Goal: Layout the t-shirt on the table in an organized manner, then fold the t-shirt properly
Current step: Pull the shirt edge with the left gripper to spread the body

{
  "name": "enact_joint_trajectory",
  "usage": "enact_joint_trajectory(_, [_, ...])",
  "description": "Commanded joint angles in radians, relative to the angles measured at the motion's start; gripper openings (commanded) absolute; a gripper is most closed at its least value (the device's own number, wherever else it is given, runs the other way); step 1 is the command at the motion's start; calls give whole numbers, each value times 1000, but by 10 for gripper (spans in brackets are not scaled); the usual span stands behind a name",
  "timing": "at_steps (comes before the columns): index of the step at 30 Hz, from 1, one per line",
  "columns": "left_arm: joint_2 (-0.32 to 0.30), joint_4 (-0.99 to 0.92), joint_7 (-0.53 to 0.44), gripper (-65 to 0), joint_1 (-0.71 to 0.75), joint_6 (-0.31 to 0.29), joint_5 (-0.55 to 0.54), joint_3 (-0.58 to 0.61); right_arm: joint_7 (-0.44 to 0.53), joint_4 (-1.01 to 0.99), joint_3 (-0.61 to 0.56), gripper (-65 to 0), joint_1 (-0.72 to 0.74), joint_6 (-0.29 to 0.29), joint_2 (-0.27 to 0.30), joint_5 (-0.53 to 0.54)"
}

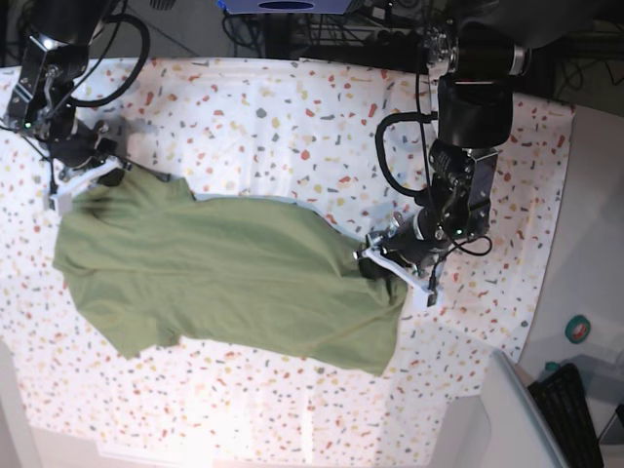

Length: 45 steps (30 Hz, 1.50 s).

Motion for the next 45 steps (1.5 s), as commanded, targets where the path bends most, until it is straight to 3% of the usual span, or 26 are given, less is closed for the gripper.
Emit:
enact_joint_trajectory(1, [0, -2, 11, -573, -22, -3, 3, 0, -1, 8, 1, -650, 3, -11, 14, -16])
enact_joint_trajectory(2, [0, -7, 11, -645, -22, -3, 3, 0, -1, 8, 1, -650, 3, -11, 14, -16])
enact_joint_trajectory(6, [-4, 44, 30, -650, -13, 1, 3, 0, -1, 11, 1, -650, 5, -11, 15, -16])
enact_joint_trajectory(8, [-13, 150, 93, -650, 37, 20, 3, -4, -2, 24, 0, -650, 2, -11, 15, -16])
enact_joint_trajectory(13, [-79, 559, 241, -650, 202, 248, 2, -1, -108, 216, 0, -650, -34, -11, 15, -17])
enact_joint_trajectory(19, [-92, 803, 404, -650, 178, 300, 2, -4, -262, 428, 0, -650, 40, -15, 22, -20])
enact_joint_trajectory(24, [-64, 720, 525, -650, -17, 300, 2, 0, -366, 403, -2, -650, 213, -15, 83, -20])
enact_joint_trajectory(27, [-49, 570, 527, -650, -157, 300, 3, 6, -371, 307, -2, -650, 336, -15, 124, -22])
enact_joint_trajectory(33, [-38, 257, 510, -650, -502, 300, -5, 212, -368, 94, -3, -650, 611, -15, 242, -22])
enact_joint_trajectory(37, [8, 242, 482, -650, -654, 300, -6, 227, -395, 87, -3, -650, 733, -15, 299, -22])
enact_joint_trajectory(41, [22, 311, 516, -650, -662, 300, -6, 226, -484, 156, 6, -650, 747, -15, 330, -19])
enact_joint_trajectory(45, [17, 421, 624, -650, -513, 300, 2, 238, -501, 351, 5, -650, 551, -15, 318, -17])
